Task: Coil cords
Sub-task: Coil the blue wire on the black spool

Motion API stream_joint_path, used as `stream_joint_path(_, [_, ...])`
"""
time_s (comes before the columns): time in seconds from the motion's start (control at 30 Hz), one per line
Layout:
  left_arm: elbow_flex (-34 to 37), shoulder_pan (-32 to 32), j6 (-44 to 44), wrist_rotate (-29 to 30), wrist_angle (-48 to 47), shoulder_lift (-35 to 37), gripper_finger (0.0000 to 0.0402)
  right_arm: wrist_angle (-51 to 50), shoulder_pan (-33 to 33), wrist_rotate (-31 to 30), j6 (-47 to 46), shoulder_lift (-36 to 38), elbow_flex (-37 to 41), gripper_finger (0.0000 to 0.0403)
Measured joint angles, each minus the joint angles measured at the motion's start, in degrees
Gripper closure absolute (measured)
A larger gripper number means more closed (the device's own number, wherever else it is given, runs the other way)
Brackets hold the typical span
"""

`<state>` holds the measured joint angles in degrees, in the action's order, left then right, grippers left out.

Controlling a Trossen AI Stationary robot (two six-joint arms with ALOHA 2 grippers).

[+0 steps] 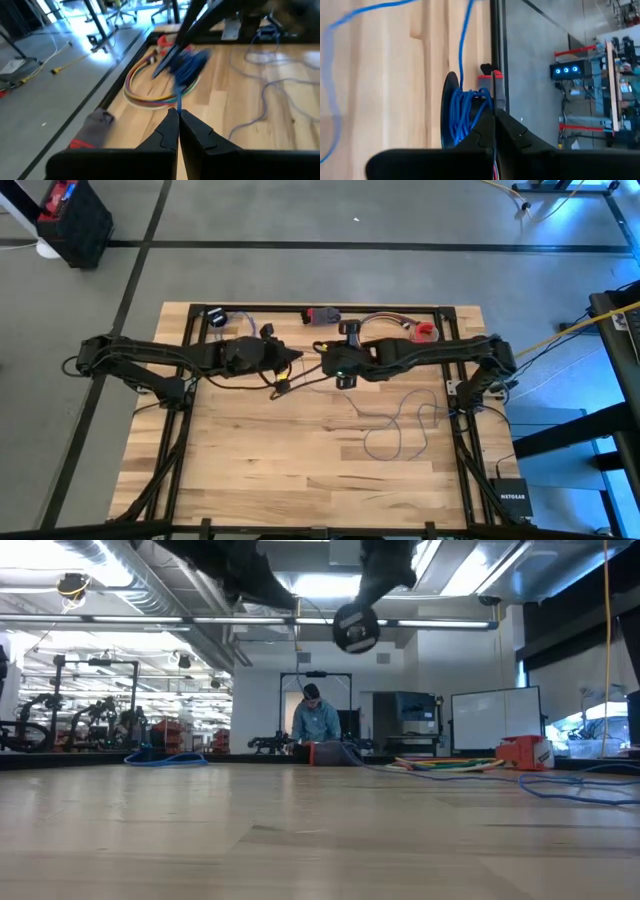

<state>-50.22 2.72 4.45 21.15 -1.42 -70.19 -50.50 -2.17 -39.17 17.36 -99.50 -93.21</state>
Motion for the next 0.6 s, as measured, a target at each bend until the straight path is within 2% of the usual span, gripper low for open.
stream_joint_path(0.2, [0.0, -1.5, 0.2, 0.0, 5.6, -0.1, 0.0400, 7.1, 2.0, 0.1, 0.6, -1.8, 0.1, 0.0400])
stream_joint_path(0.43, [0.0, -2.0, 0.4, -3.2, 7.4, -0.1, 0.0400, 20.5, 2.6, 5.4, 2.6, -0.7, 0.1, 0.0400])
stream_joint_path(0.6, [-0.1, -2.0, 0.4, -3.2, 8.3, -0.5, 0.0400, 29.3, 2.6, 8.7, 3.8, -0.2, 0.1, 0.0400])
